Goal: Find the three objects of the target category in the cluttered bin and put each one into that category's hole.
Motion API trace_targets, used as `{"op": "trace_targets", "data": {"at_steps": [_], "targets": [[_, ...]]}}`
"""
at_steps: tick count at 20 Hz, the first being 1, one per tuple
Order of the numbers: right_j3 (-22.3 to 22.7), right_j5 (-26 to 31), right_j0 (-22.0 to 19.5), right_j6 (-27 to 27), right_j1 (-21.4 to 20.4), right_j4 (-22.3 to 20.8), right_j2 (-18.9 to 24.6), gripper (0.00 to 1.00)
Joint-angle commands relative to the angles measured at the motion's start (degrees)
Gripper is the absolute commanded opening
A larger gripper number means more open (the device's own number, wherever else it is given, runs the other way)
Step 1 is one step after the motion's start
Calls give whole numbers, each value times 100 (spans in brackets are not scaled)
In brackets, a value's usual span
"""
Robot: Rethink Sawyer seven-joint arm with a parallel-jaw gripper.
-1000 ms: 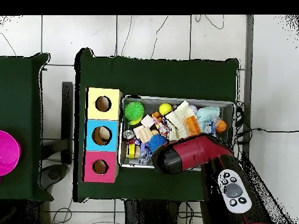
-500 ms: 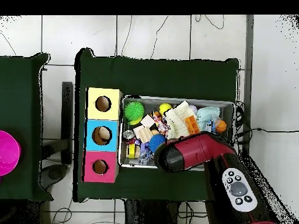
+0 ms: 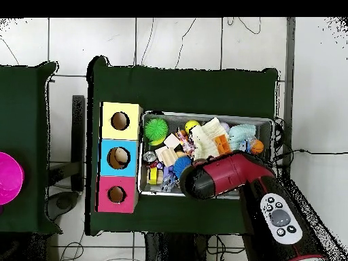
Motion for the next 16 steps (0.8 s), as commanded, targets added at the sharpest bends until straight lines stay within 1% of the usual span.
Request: {"op": "trace_targets", "data": {"at_steps": [1,3,5,7,14,16], "targets": [[23,196,208,-1003,175,-238,540,100],[50,277,344,-866,132,-141,542,100],[135,242,413,-715,88,-40,558,100],[120,302,533,-583,45,41,527,100],[185,367,751,-488,-214,170,457,100],[202,461,789,-512,-284,255,449,100]]}}
